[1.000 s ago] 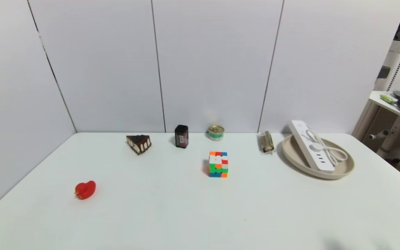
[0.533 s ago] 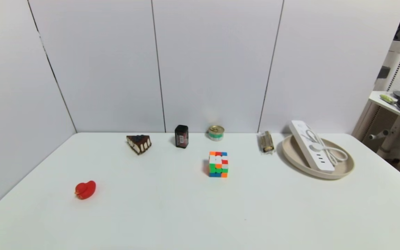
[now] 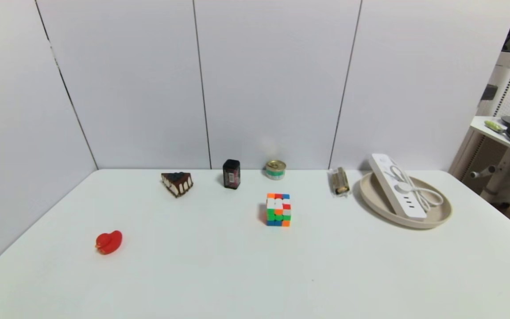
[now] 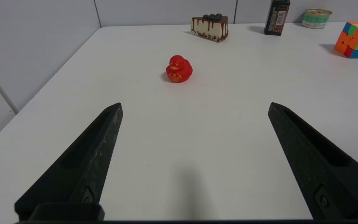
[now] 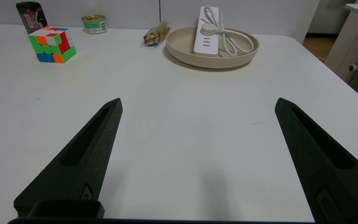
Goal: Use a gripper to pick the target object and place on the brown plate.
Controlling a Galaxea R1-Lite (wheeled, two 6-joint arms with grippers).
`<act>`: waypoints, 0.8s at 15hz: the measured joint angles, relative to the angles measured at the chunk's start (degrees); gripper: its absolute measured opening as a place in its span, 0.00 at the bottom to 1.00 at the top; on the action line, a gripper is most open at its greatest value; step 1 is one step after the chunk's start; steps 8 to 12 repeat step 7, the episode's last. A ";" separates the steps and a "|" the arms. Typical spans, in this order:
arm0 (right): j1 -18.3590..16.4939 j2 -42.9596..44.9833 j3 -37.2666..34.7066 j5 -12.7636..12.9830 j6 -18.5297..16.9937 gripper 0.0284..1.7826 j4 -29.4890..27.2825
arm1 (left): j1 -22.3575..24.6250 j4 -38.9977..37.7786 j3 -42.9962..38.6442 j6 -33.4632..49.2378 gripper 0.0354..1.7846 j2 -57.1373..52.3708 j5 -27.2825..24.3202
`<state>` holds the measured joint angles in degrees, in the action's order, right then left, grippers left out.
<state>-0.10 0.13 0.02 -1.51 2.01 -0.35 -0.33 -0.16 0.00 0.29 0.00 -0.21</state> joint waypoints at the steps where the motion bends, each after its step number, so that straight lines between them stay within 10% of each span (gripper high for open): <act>1: 0.00 0.00 -0.02 0.00 0.00 0.95 0.06 | 0.02 0.00 0.00 0.00 0.94 0.00 0.02; 12: 0.00 0.05 -0.02 1.54 -2.12 0.95 0.06 | -0.02 0.00 0.00 -0.05 0.94 0.00 0.00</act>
